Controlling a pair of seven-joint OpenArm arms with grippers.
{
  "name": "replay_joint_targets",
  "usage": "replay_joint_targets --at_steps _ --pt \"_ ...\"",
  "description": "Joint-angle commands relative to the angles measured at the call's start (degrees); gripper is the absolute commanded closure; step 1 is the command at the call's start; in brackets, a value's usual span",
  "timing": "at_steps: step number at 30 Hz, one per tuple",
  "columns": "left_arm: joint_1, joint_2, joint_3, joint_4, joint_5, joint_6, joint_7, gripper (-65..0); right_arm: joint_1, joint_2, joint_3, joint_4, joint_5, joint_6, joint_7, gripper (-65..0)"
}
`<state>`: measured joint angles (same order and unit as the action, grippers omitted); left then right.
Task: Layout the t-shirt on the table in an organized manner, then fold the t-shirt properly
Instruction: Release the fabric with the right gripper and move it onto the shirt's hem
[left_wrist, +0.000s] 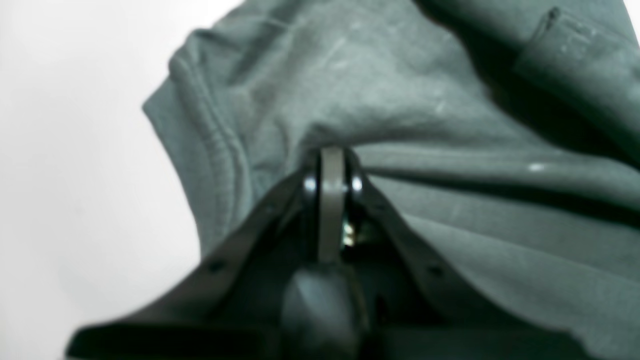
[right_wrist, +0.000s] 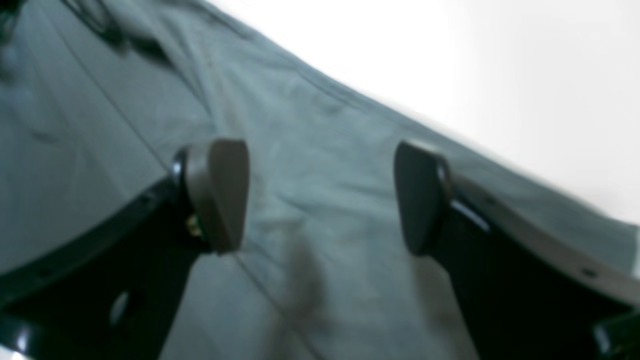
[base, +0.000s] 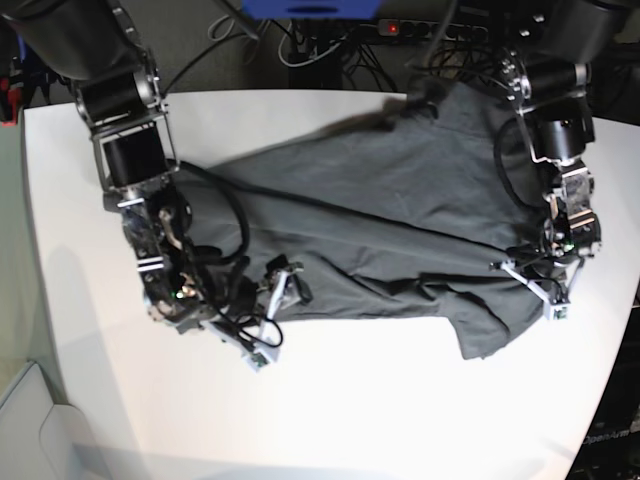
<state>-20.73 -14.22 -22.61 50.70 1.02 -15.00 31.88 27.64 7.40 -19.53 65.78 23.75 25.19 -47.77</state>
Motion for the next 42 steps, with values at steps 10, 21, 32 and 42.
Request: replay_joint_targets --at_steps 10,21,32,42 --pt "-3.4 -0.5 0.0 0.9 -0.2 0.1 1.7 -0.5 11.1 -2.1 -5.4 -27.3 0.6 0.2 21.6 -46.3" --pt "-3.1 1.4 -0.5 20.6 -0.3 0.0 15.9 -0.5 11.3 -1.7 -10.3 -33.1 0.6 -0.1 27.1 -46.0" --pt "13.1 -0.2 -0.6 39.2 -0.3 0.0 22.8 -0.5 12.7 1.5 -11.5 -45.3 0.6 -10.2 39.2 -46.2" --pt "18.8 2.4 0.0 39.4 -0.3 0.0 21.9 -0.5 16.9 4.4 -11.1 -48.2 0.7 -22.9 45.7 -46.3"
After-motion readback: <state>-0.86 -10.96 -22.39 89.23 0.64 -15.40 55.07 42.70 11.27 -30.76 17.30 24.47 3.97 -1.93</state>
